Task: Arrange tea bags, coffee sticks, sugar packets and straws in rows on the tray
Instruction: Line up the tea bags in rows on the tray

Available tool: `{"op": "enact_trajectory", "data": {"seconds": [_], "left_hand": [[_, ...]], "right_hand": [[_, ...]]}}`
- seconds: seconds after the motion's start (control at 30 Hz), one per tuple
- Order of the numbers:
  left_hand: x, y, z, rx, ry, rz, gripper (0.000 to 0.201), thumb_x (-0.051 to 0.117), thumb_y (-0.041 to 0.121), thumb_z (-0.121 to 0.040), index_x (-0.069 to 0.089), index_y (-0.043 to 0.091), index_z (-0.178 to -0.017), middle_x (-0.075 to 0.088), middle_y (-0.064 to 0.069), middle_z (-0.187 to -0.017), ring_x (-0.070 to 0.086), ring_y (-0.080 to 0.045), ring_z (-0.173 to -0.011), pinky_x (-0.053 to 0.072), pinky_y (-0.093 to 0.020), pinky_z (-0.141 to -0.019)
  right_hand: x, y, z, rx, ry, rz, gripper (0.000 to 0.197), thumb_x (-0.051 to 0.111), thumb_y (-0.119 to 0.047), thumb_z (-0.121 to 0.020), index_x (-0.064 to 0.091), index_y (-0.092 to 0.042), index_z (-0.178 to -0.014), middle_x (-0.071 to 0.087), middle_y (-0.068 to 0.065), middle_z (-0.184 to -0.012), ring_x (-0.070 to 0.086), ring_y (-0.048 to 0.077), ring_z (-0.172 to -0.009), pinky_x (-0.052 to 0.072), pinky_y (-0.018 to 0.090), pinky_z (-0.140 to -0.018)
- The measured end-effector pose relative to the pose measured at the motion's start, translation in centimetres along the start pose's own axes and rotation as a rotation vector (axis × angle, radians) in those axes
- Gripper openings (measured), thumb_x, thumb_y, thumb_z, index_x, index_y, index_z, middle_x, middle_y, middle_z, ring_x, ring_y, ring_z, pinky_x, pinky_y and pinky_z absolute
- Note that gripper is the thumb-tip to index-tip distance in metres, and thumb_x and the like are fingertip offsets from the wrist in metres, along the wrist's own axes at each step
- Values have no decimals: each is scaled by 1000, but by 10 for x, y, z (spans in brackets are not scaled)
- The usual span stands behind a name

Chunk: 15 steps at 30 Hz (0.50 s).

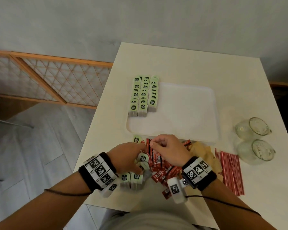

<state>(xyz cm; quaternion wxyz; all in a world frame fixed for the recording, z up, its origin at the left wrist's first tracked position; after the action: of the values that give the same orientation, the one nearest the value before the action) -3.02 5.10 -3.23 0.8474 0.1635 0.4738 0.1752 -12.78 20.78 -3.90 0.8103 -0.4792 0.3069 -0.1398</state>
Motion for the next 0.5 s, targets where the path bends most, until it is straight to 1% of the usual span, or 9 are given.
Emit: {"op": "enact_trajectory", "data": {"seconds": [0.1, 0.17, 0.23, 0.3, 0.37, 0.4, 0.43, 0.47, 0.5], "left_hand": [[1, 3, -4, -11, 11, 25, 50, 82, 34, -75, 54, 29, -115, 60, 11, -93, 55, -11, -79, 40, -27, -66], [0, 4, -6, -11, 8, 59, 36, 81, 30, -76, 59, 27, -104, 55, 13, -79, 52, -5, -68, 38, -24, -59], [-5, 3, -6, 5, 16, 87, 27, 81, 30, -76, 62, 27, -95, 56, 11, -76, 50, -4, -64, 39, -25, -58], [-11, 3, -6, 31, 34, 118, 23, 81, 32, -77, 65, 25, -91, 61, 8, -78, 54, -6, -66, 46, -27, -62], [-19, 5, -4, 59, 45, 141, 20, 81, 33, -79, 67, 22, -89, 61, 9, -76, 54, -3, -64, 43, -18, -61], [-24, 7, -3, 74, 50, 159, 19, 80, 33, -80, 69, 21, -88, 62, 8, -75, 53, -3, -63, 41, -16, -59], [-27, 8, -3, 85, 55, 182, 18, 80, 34, -80, 70, 21, -88, 65, 7, -76, 54, -4, -63, 43, -18, -59], [-31, 9, -2, 92, 60, 205, 18, 80, 36, -81, 71, 21, -88, 67, 5, -78, 56, -6, -63, 45, -21, -61], [-35, 11, -2, 94, 63, 233, 19, 80, 37, -81, 72, 21, -87, 69, 4, -79, 57, -5, -62, 46, -21, -60]], "right_hand": [[0, 1, 7, 3, 13, 12, 15, 63, -31, -100, 73, -21, -99, 72, -4, -73, 56, -4, -50, 45, 18, -62], [0, 1, 11, -7, 11, 22, 14, 63, -30, -100, 73, -22, -99, 71, -6, -74, 57, -6, -53, 44, 16, -64], [-1, 1, 14, -25, 10, 9, 11, 65, -32, -98, 73, -26, -97, 71, -8, -78, 58, -6, -58, 45, 17, -67], [-1, 1, 15, -60, 9, -5, 7, 68, -37, -95, 73, -32, -95, 73, -11, -86, 63, 0, -69, 51, 23, -73], [-1, 0, 18, -88, -10, 17, 6, 72, -41, -91, 73, -38, -97, 72, -20, -92, 66, 9, -78, 55, 28, -78], [0, 0, 19, -97, -34, 34, 11, 73, -41, -90, 72, -38, -101, 69, -27, -90, 63, 8, -74, 54, 25, -74], [0, -2, 20, -105, -66, 49, 18, 74, -41, -90, 72, -36, -107, 66, -33, -83, 58, 3, -66, 49, 19, -67], [1, -2, 20, -109, -92, 62, 25, 74, -41, -90, 71, -33, -113, 63, -35, -76, 54, -1, -61, 44, 15, -62], [2, -3, 20, -117, -118, 67, 31, 75, -43, -89, 70, -31, -118, 61, -32, -70, 51, -2, -58, 41, 15, -60]]}}
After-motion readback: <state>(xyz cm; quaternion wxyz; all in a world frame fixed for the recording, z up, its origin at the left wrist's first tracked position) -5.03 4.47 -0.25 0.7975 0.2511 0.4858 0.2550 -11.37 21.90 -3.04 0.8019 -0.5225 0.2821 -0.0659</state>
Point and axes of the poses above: each hand's wrist, its own z-axis away from the middle knuckle, its own x-axis out of the palm, y = z × x, the point moved 3 cm from there along -z, towards the middle knuckle
